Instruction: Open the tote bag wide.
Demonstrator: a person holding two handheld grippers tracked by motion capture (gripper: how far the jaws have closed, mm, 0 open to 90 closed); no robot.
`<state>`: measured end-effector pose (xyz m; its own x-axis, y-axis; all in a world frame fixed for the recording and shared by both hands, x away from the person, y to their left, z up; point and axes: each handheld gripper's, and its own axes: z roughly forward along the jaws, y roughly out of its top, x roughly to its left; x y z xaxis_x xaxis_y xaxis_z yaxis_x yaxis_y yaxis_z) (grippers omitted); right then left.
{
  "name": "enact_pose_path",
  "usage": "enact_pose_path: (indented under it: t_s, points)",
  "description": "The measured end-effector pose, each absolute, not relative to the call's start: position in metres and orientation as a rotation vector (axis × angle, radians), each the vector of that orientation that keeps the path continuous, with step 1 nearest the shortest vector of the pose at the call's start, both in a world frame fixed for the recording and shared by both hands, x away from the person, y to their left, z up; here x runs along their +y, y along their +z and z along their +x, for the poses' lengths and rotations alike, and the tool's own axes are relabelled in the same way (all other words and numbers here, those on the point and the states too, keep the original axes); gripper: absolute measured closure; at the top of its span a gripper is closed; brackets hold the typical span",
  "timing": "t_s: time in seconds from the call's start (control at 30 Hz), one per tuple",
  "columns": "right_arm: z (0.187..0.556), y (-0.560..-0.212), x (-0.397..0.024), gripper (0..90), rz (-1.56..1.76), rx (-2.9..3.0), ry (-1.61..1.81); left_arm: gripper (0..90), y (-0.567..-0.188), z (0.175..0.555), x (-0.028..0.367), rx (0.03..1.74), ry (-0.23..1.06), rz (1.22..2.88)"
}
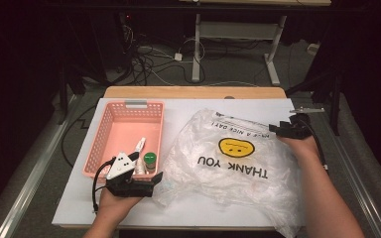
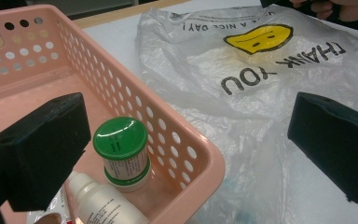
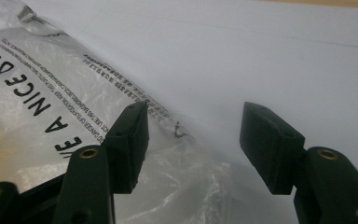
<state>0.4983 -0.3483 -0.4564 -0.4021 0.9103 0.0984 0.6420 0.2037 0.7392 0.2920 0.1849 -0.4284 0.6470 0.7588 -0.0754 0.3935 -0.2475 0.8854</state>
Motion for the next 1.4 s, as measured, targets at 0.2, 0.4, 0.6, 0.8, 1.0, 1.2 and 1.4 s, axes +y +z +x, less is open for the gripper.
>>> enact_pose_path:
  t_s: [0.2, 0.4, 0.6, 0.8, 1.0, 1.2, 1.4]
  points:
    - [0.504, -0.469, -0.341, 55.1, 1.427, 2.221, 0.979, 0.0, -0.430, 0.293, 0.184, 0.913, 0.450, 1.879]
    - [0.497, -0.470, -0.335, 82.5, 1.366, 2.246, 0.936, 0.0, -0.430, 0.292, 0.181, 0.907, 0.450, 1.879]
    - [0.493, -0.468, -0.337, 90.0, 1.342, 2.221, 0.939, 0.0, -0.430, 0.292, 0.181, 0.902, 0.448, 1.884]
    - [0.490, -0.454, -0.360, 90.0, 1.399, 2.078, 0.964, 0.0, -0.429, 0.292, 0.181, 0.905, 0.450, 1.878]
    - [0.485, -0.448, -0.392, 90.0, 1.472, 1.984, 1.007, 0.0, -0.430, 0.292, 0.182, 0.905, 0.449, 1.878]
    - [0.482, -0.445, -0.378, 72.9, 1.416, 2.064, 1.084, 0.0, -0.429, 0.293, 0.182, 0.907, 0.446, 1.876]
    - [0.489, -0.459, -0.354, 35.7, 1.431, 2.155, 1.012, 0.0, -0.429, 0.292, 0.181, 0.903, 0.447, 1.879]
